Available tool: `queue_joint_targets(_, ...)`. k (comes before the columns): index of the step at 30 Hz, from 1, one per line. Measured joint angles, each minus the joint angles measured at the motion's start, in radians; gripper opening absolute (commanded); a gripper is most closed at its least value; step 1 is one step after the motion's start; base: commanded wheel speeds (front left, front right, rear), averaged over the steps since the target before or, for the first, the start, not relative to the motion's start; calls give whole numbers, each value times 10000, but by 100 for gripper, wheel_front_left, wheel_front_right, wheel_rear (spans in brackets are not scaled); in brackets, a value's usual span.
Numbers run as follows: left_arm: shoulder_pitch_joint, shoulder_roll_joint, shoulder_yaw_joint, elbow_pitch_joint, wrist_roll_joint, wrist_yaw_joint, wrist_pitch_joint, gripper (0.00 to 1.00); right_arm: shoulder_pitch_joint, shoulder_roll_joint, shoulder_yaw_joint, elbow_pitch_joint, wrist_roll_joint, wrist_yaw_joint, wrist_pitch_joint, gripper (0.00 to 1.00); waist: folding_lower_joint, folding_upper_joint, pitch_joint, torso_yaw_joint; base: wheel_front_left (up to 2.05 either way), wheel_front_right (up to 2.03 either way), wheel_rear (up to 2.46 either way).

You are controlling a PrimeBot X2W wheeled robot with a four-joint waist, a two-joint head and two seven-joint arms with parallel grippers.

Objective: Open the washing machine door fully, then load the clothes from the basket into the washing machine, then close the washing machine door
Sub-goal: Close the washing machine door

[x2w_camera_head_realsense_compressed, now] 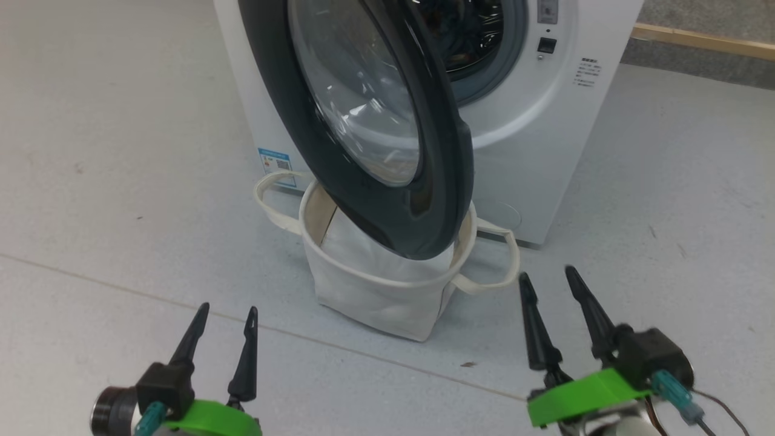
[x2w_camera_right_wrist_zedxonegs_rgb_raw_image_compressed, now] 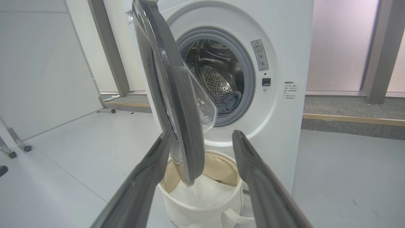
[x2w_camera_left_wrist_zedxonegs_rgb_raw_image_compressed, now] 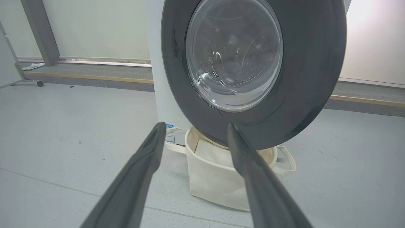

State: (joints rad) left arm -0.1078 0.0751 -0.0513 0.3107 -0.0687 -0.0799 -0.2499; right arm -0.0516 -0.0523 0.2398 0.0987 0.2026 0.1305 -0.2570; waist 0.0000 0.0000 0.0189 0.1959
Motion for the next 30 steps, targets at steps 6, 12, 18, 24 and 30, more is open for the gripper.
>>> queue_joint_targets(6, -21, -69, -98, 155, 142, -15, 0, 100, -1078, -2, 1005, -439, -75, 0, 0, 100, 0, 0, 159, 253, 0, 0, 0)
queue_joint_targets(12, -221, -90, -171, 226, 142, -90, 0, 100, -1798, -15, 2522, 416, -437, 0, 0, 0, 0, 0, 451, 482, 0, 0, 0)
queue_joint_targets(18, -611, -148, -203, 190, 128, -96, 0, 100, -2744, -50, 2681, 1705, -464, 0, 0, 0, 0, 0, 893, 643, 0, 0, 0)
queue_joint_targets(24, -945, -247, -351, 199, 42, -104, 0, 100, -4110, -109, 1954, 3149, -654, 0, 0, 0, 0, 0, 1429, 922, 0, 0, 0)
queue_joint_targets(30, -1115, -291, -456, 253, -52, -144, 0, 100, -4621, -119, 1350, 3666, -897, 0, 0, 0, 0, 0, 1771, 1293, 0, 0, 0)
